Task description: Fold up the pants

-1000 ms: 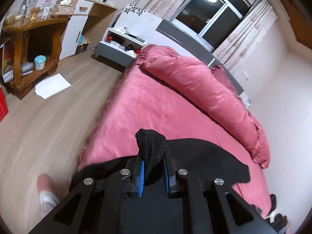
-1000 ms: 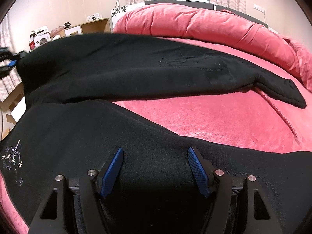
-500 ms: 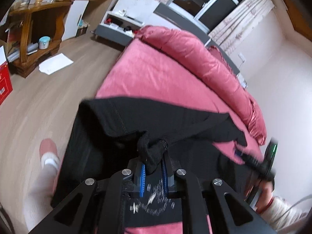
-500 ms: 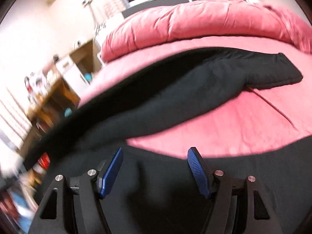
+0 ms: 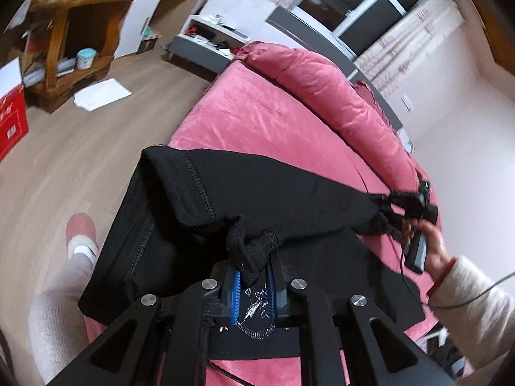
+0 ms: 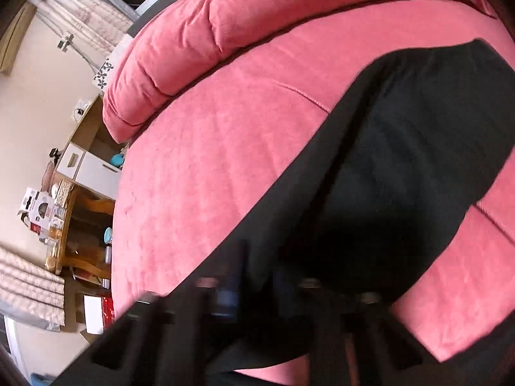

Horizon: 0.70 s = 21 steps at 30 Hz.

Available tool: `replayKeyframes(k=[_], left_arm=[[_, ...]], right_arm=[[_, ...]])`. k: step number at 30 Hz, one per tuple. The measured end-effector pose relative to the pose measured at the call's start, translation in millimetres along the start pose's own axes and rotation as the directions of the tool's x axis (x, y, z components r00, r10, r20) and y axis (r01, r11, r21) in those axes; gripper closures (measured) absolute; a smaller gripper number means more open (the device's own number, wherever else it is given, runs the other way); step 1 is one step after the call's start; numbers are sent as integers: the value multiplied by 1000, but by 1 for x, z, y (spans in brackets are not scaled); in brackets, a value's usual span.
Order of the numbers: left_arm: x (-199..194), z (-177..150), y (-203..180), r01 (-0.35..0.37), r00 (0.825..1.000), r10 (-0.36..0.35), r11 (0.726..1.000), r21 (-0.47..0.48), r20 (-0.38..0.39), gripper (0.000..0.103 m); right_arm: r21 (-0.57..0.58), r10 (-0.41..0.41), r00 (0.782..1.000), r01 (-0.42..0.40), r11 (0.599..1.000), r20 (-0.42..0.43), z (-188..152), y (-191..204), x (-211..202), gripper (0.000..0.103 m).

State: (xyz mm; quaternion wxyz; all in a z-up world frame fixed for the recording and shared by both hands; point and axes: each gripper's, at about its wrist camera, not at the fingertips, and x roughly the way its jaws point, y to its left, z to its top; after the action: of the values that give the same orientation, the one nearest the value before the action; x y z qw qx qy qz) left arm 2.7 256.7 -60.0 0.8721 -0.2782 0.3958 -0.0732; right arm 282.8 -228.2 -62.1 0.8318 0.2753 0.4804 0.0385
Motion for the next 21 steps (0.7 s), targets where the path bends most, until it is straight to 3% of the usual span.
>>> replayKeyframes(k=[6, 10, 14, 17, 21], left_arm=[[-7, 18, 20, 6, 997, 2, 994, -111, 72, 91], [-19, 27, 38, 29, 991, -4, 983, -181, 136, 91], [-27, 25, 49, 5, 987, 27, 980, -198, 159, 91], [-27, 15, 63, 15, 988, 25, 965, -261, 150, 91], [-24, -4, 84, 19, 993, 23, 936, -352, 113, 91]], right_arm=[[-77, 140, 986, -132, 988, 96, -19, 0, -64, 92], [-160, 209, 969, -188, 969, 129, -69, 1, -115, 92], [-215, 214, 969, -185, 959, 124, -134, -7, -146, 92], [-249, 169, 981, -141, 958, 95, -179, -15, -143, 92], [-126, 156, 988, -155, 980, -2, -219, -50, -124, 92]])
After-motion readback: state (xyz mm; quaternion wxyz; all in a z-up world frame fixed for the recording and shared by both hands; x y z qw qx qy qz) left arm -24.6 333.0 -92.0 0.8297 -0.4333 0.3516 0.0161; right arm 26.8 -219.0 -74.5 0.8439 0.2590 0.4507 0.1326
